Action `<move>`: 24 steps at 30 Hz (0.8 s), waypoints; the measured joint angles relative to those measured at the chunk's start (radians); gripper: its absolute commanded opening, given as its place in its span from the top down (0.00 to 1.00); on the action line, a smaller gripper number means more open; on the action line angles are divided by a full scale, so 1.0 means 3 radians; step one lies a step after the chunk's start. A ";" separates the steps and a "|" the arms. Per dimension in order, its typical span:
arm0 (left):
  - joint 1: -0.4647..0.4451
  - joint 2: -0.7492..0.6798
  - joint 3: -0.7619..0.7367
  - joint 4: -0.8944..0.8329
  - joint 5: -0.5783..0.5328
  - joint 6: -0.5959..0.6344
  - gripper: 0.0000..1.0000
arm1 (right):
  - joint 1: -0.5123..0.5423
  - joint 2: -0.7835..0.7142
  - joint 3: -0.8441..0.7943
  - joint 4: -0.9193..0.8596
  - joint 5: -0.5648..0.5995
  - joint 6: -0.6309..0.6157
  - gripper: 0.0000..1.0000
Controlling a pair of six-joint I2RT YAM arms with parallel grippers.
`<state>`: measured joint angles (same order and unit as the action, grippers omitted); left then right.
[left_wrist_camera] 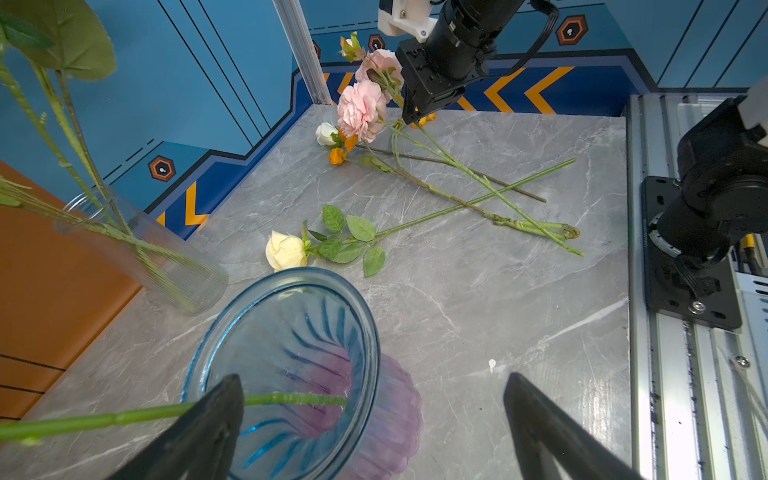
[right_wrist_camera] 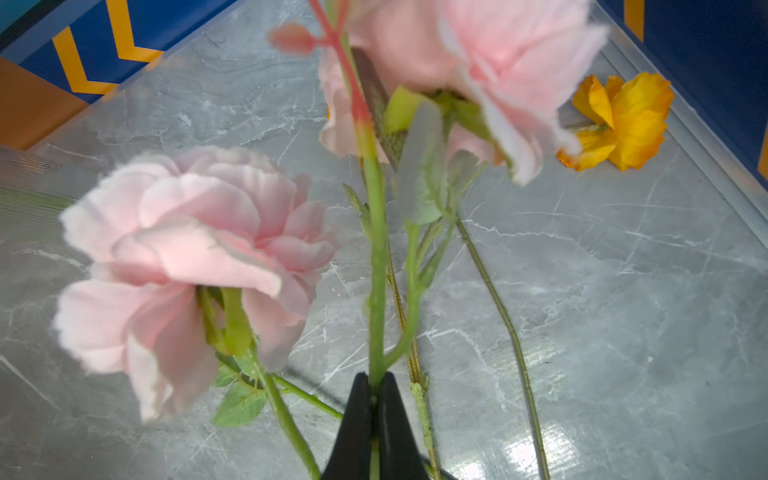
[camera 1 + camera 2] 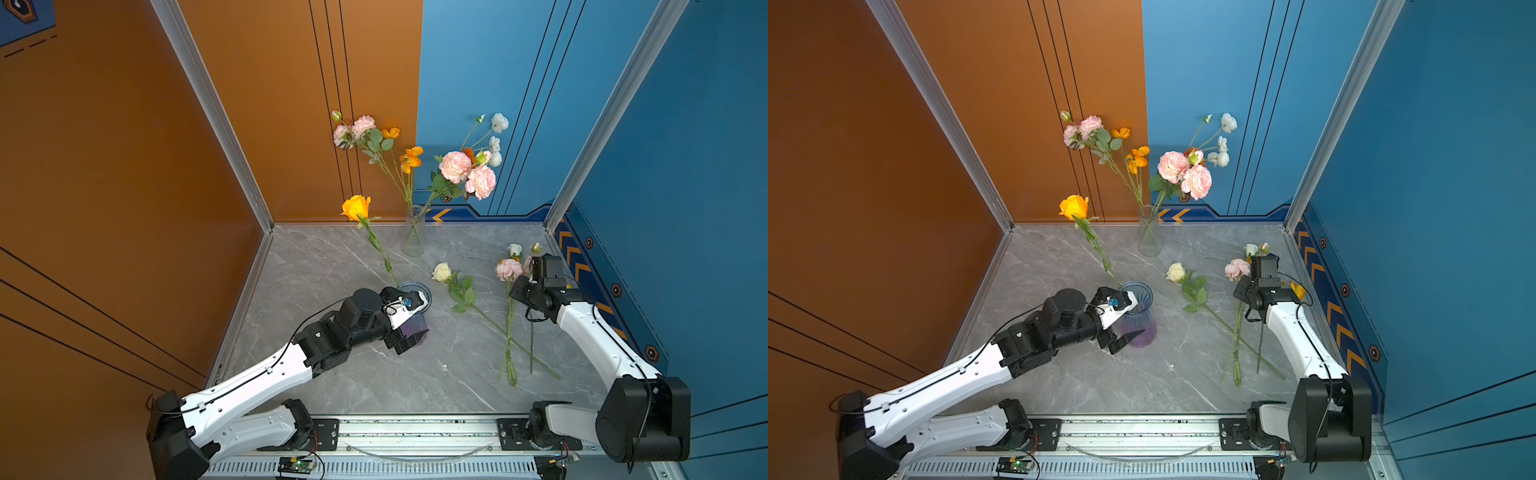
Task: Arrange the flowers into the vase
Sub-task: 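Close the right gripper on the pink rose stems and lift them upright, then carry the pink roses upright over the blue-purple vase with the right gripper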
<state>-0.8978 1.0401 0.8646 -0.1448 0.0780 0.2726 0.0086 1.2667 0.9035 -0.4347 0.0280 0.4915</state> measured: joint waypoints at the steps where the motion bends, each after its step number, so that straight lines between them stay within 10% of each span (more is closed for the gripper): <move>1: 0.0000 -0.0009 -0.0001 0.0000 0.0000 0.0000 0.02 | -0.0005 -0.0018 0.0000 -0.0005 -0.0034 0.0003 1.00; 24: 0.0140 -0.0530 -0.0053 -0.0003 0.0139 0.0191 0.02 | 0.0388 -0.1999 -0.0718 0.1350 -0.0280 0.0226 1.00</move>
<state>-0.8558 0.8810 0.8486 -0.1455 0.1196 0.3298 0.1249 0.6670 0.6880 -0.0296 -0.0559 0.5594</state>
